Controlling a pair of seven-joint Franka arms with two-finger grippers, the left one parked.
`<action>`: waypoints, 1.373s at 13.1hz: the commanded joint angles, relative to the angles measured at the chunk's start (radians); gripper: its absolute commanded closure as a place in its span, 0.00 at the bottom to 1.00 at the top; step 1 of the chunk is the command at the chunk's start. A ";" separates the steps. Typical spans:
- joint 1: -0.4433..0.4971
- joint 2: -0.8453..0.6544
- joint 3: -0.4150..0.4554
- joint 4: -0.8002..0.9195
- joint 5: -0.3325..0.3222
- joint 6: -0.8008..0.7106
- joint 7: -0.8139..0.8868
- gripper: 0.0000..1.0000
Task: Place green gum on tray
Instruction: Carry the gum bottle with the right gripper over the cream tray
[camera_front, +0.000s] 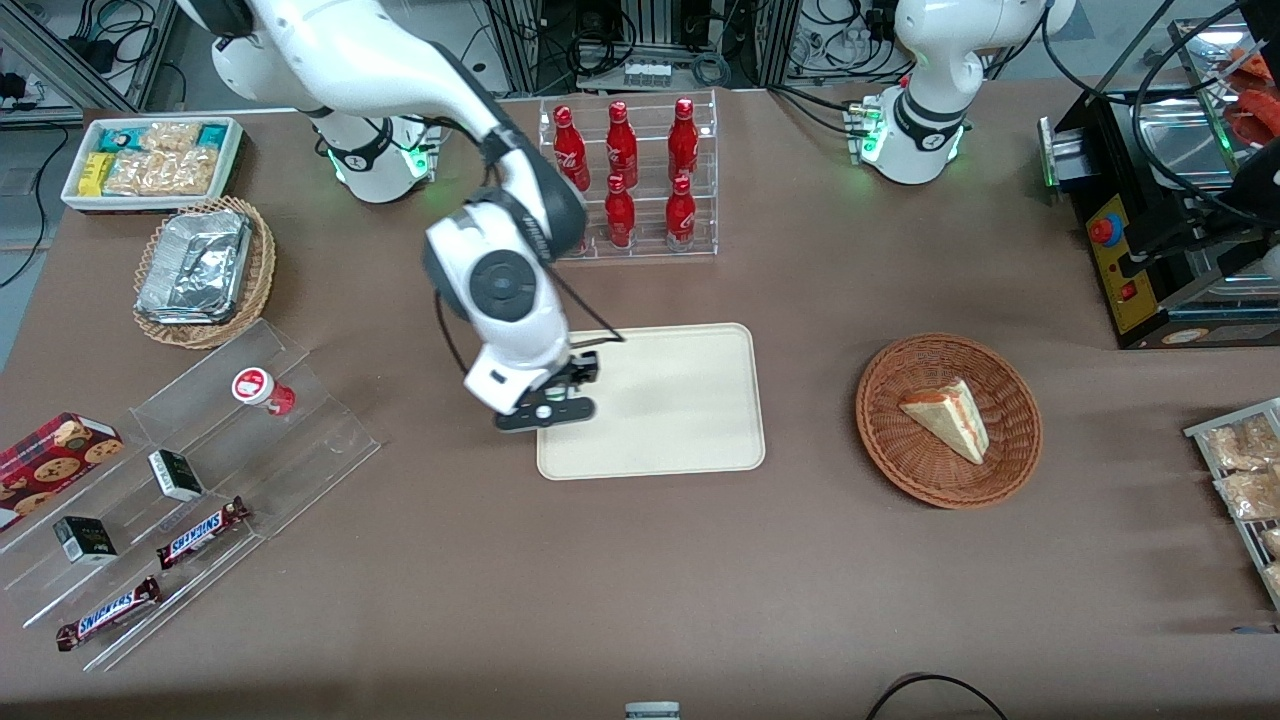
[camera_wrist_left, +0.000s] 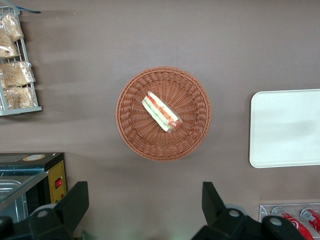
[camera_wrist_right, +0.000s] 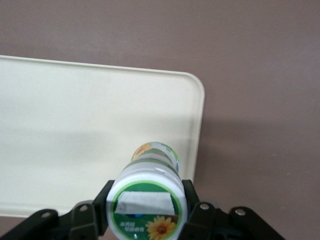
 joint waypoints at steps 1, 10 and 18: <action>0.042 0.103 -0.010 0.121 0.024 -0.012 0.105 1.00; 0.114 0.205 -0.006 0.122 0.078 0.161 0.193 1.00; 0.149 0.246 -0.007 0.111 0.070 0.264 0.201 0.98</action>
